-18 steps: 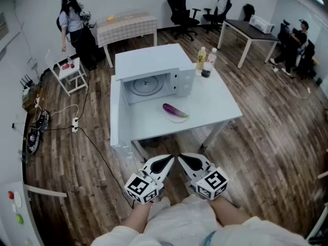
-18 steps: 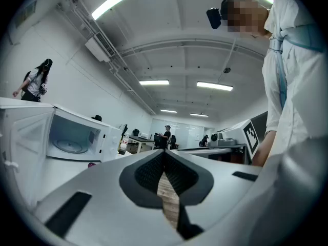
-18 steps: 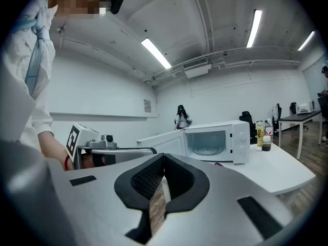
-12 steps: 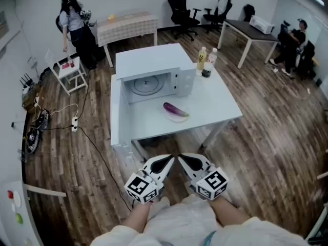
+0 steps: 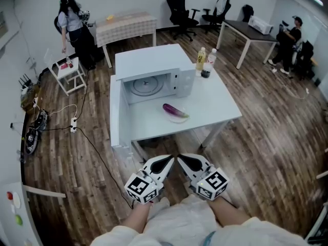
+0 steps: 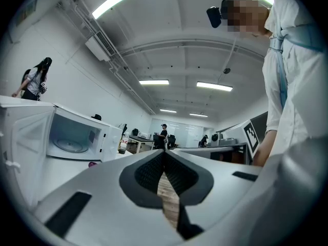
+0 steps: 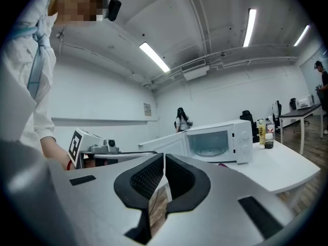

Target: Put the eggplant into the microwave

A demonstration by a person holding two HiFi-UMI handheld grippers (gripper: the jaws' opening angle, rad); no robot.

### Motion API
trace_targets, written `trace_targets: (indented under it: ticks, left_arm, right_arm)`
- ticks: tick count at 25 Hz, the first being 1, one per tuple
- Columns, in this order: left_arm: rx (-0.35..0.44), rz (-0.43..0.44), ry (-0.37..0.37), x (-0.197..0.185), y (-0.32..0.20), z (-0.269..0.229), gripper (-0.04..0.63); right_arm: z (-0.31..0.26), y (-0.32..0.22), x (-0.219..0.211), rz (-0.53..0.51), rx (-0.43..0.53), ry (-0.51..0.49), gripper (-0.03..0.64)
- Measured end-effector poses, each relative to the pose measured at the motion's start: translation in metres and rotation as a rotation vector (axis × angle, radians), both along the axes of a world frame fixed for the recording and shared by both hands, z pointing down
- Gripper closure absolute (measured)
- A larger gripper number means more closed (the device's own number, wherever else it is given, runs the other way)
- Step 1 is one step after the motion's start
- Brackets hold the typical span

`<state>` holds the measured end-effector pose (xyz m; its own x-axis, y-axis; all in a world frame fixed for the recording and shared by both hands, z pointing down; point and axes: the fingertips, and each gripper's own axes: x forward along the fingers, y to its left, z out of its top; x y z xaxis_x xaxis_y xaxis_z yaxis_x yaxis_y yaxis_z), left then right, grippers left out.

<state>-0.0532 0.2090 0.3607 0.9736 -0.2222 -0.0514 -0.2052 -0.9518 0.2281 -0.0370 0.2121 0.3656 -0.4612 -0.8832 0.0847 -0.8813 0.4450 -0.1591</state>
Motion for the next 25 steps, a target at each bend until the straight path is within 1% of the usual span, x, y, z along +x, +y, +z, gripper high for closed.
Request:
trace_targets:
  ticks: [7, 16, 20, 25]
  left_arm:
    - [-0.015, -0.009, -0.012, -0.008, -0.004, 0.005, 0.594]
    - [-0.029, -0.025, 0.007, -0.019, -0.013, 0.008, 0.594]
    - [-0.039, -0.028, 0.015, -0.015, -0.022, 0.011, 0.594]
    - [-0.055, -0.046, 0.007, -0.002, -0.049, 0.016, 0.594]
  right_arm:
    - [0.008, -0.003, -0.008, -0.015, -0.025, 0.012, 0.581]
    - [0.011, -0.008, -0.018, -0.020, -0.042, 0.024, 0.581]
    - [0.013, -0.014, -0.013, -0.023, -0.055, 0.033, 0.581]
    - [0.018, -0.041, 0.004, -0.027, -0.056, 0.032, 0.581]
